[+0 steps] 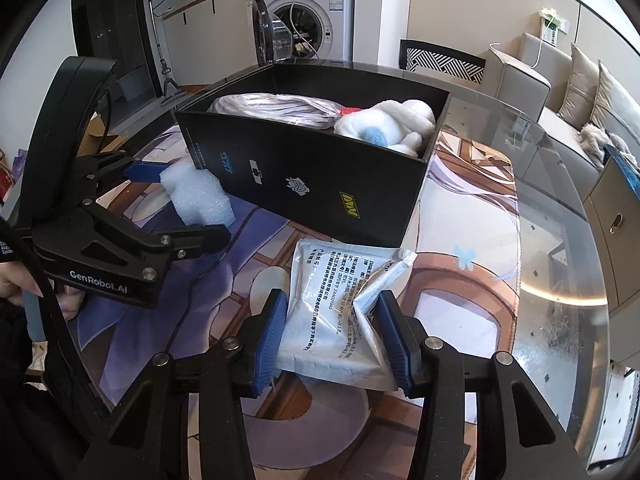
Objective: Organize soft objects
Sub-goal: 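Lower the left gripper onto the white foam block while the right gripper reaches the white sachet, then grasp the foam block with the left gripper while the right gripper grasps the sachet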
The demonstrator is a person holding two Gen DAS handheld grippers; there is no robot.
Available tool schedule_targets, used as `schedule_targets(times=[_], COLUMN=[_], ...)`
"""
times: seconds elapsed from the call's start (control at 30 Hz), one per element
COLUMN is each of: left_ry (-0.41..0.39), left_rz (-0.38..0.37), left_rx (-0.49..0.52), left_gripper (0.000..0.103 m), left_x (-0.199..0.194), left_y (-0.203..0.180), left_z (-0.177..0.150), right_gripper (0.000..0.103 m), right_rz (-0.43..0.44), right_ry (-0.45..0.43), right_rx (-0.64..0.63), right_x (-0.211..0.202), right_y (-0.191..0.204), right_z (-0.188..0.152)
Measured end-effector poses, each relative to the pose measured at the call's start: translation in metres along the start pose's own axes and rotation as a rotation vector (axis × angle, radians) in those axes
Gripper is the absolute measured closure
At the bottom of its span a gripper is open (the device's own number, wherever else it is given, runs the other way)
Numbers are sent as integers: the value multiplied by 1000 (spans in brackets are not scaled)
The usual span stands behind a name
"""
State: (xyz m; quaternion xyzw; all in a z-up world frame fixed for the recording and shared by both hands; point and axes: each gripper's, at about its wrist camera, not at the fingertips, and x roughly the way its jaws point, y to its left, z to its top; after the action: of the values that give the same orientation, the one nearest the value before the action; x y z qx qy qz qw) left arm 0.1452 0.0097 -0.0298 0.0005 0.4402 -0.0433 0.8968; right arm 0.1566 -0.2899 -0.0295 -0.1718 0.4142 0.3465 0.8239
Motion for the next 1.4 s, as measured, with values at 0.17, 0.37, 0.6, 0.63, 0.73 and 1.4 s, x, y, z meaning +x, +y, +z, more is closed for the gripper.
schedule_targets(times=[0.17,0.37,0.6,0.63,0.73,1.4], left_ry=[-16,-26,-56,-57,-71,-123], left_rz=[-11,-16,-20,-18,-19,-26], left_rx=[-2,4,-16,-18,-25,-50], left_gripper=[14,14,14,14,14,14], left_x=[-3,-9,-20,-21,-28,-49], left_y=[1,0,3,4,5,10], left_z=[-1,-5,-9,-9,-10,-11], right_gripper=[56,56,60,61,65,79], right_rz=[1,4,9,9,16,6], right_ry=[-3,-6,-12,-14,-22,-18], right_rx=[-2,-3,-18,-18,-22,0], right_x=[-1,0,-5,-6,-9,-18], right_y=[1,-2,2,2,2,-2], right_z=[-2,-1,-1,-1,0,-1])
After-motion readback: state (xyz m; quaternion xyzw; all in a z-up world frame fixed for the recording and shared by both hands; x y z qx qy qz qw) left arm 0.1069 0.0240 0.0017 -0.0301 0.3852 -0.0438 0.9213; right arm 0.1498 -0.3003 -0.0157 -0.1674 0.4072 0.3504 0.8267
